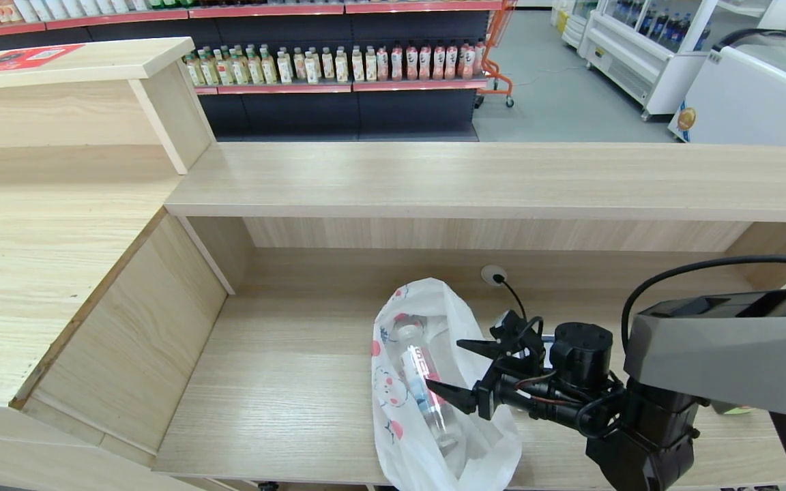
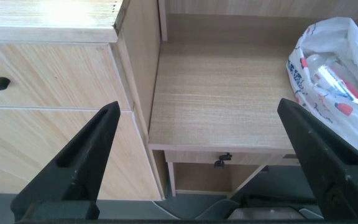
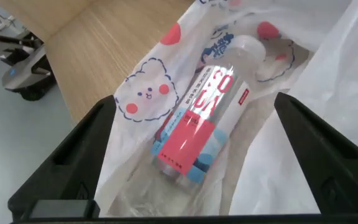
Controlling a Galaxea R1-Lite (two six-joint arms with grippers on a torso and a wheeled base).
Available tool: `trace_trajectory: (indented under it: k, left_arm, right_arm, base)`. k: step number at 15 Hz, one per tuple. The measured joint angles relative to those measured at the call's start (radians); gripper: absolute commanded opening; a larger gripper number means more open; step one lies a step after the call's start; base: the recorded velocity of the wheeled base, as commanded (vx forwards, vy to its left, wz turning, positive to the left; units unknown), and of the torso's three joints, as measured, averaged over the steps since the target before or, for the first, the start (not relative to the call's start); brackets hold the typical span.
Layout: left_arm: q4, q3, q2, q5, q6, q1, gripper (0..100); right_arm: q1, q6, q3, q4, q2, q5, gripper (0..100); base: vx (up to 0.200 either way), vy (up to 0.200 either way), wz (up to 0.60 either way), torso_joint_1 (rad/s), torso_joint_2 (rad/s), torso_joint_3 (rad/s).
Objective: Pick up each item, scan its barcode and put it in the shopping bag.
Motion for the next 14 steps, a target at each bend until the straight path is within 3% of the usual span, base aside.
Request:
trace_trajectory:
  k: [4,7,11,14]
  left_arm:
    - [0.0,0.0,0.0,0.0,0.0,0.0,100]
    - [0.0,0.0,0.0,0.0,0.0,0.0,100]
    - [0.0,0.0,0.0,0.0,0.0,0.0,100]
    - [0.0,0.0,0.0,0.0,0.0,0.0,100]
  right_arm:
    - [-0.001,-0.04,-0.006,0.024,-0.098,-0.01,100]
    - [-0.064,-0.106,0.016,0.193,-0.269,-0.048,100]
    - [-0.259,-0.18,0.085,0.687,-0.65,-0.274,100]
    - [-0.547,-0.252,0.14,1.096,-0.888,-0.398,100]
  base:
    - [0.0,0.0,0.0,0.0,0.0,0.0]
    - [0.0,0.0,0.0,0.0,0.0,0.0]
    - [0.0,0.0,0.0,0.0,0.0,0.0]
    - [0.0,0.0,0.0,0.0,0.0,0.0]
